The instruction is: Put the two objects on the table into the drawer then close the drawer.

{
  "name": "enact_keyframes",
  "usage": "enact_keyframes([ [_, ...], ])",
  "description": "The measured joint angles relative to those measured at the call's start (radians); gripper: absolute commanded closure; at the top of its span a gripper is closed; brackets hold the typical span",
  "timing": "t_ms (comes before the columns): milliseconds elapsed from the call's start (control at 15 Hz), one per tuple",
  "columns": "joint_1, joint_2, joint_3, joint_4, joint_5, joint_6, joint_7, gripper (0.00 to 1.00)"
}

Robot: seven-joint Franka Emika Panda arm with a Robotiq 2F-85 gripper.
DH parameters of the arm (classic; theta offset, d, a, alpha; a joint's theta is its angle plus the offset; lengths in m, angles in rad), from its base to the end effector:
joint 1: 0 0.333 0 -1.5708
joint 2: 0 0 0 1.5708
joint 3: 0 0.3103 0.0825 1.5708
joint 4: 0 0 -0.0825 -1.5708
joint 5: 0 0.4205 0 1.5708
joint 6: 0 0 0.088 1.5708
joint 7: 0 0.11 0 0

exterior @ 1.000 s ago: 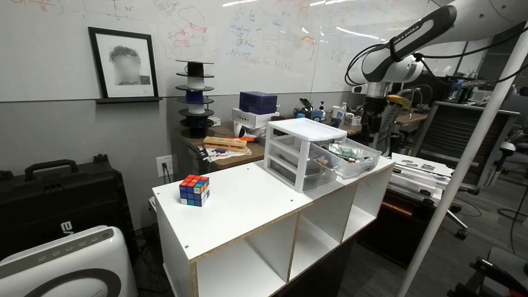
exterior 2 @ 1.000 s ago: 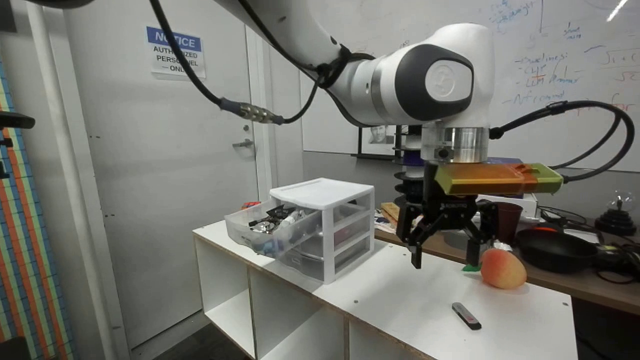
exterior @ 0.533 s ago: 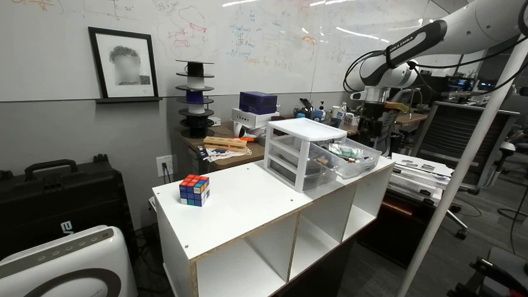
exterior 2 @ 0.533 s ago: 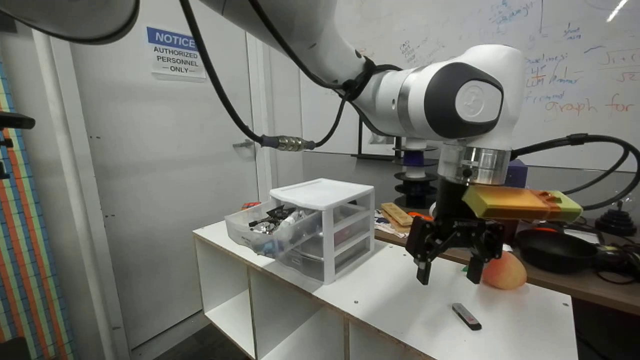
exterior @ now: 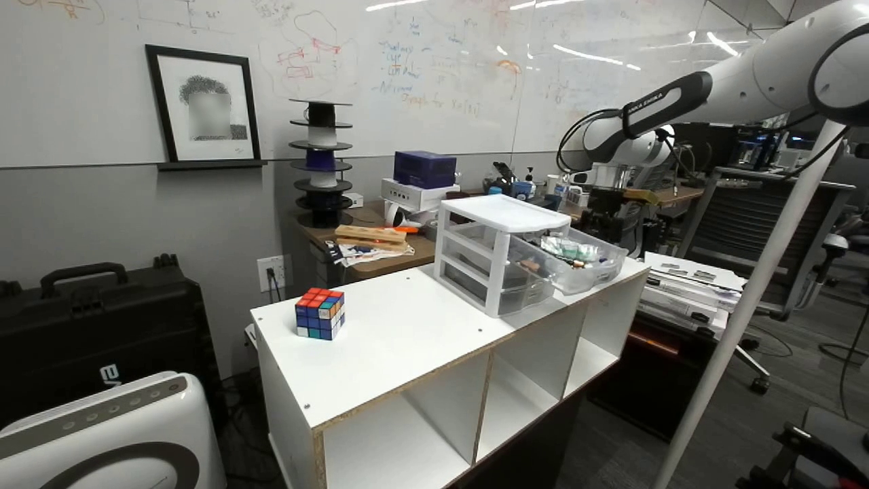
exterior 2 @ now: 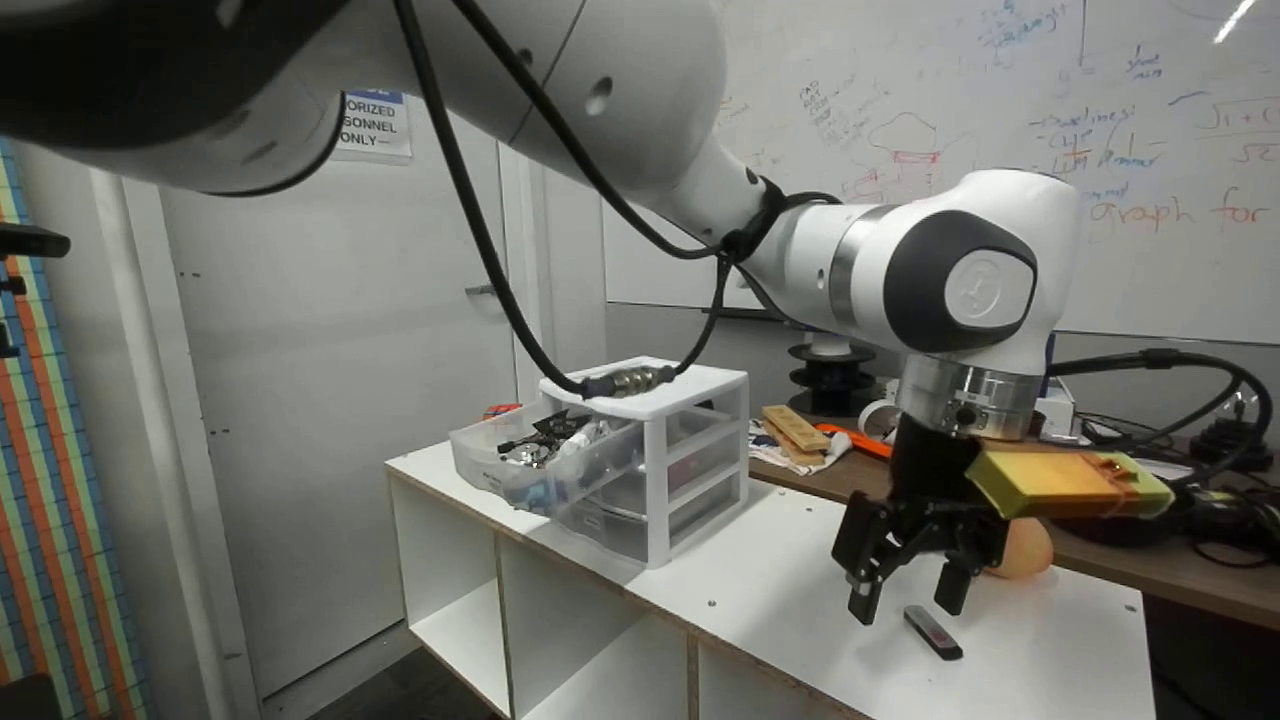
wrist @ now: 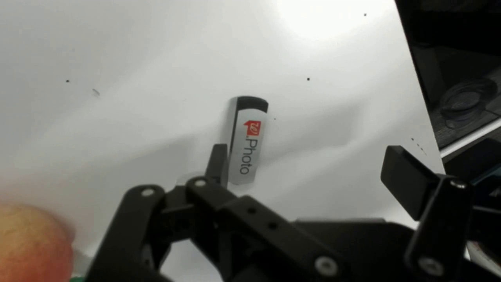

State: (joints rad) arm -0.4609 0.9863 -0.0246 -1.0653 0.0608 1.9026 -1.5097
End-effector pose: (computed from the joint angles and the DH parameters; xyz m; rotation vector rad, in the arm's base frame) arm 0.7000 -0.3576 0.1924 -2.6231 -1.4494 0.0774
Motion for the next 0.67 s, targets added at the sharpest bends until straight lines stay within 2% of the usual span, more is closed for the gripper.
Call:
enact_keyframes([
  [200, 0.0, 0.067, 0.0, 0.091, -0.005, -0.018, -0.031, 0.0],
  [267, 0.0, 0.084, 0.0, 0.118, -0.006, -0.022, -0.039, 0.1],
  [333, 0.001, 0.098, 0.0, 0.142, -0.006, -0.028, -0.046, 0.26],
  [667, 0.002, 0.137, -0.002, 0.228, -0.018, -0.072, -0.069, 0.65],
])
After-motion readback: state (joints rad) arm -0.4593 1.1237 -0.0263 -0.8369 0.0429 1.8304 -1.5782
